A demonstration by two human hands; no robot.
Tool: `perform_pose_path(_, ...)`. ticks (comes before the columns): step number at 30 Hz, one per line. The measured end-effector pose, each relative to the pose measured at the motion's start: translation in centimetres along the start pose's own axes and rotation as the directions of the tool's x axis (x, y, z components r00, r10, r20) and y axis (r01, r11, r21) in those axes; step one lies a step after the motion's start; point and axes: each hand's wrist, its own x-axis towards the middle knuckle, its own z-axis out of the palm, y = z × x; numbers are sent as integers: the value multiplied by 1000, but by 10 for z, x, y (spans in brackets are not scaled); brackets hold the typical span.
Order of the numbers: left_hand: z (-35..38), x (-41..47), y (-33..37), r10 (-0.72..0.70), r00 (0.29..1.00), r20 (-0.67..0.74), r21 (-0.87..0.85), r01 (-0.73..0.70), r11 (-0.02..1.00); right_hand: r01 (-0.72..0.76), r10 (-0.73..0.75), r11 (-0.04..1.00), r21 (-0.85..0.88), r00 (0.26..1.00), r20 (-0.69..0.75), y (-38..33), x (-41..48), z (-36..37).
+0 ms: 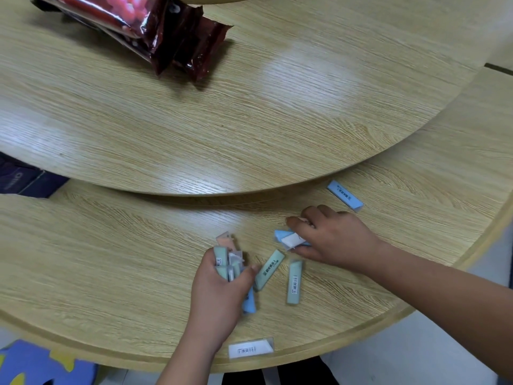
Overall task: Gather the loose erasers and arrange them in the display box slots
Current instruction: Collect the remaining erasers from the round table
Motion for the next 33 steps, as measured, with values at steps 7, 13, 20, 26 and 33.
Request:
perform_pose_path(7,-3,-6,-1,9,1000,14,-22,-9,1000,-102,103,991,91,995,-13,8,8,-10)
perform_pose_path(13,-5,-9,3,17,1000,25,-61,-15,998,-361,344,878,313,932,111,11,6,-30)
perform_pose_path(20,4,-14,15,77,994,80,4,-77,997,-689,701,627,363,703,123,50,-32,-46)
perform_pose_path(26,14,-14,13,95,993,73,127,-104,986,-644,626,721,255,763,160,40,-15,-30)
perform_pose_path(33,38,-23,4,226,973,52,497,-222,839,-709,697,694,120,705,135,20,-9,-24)
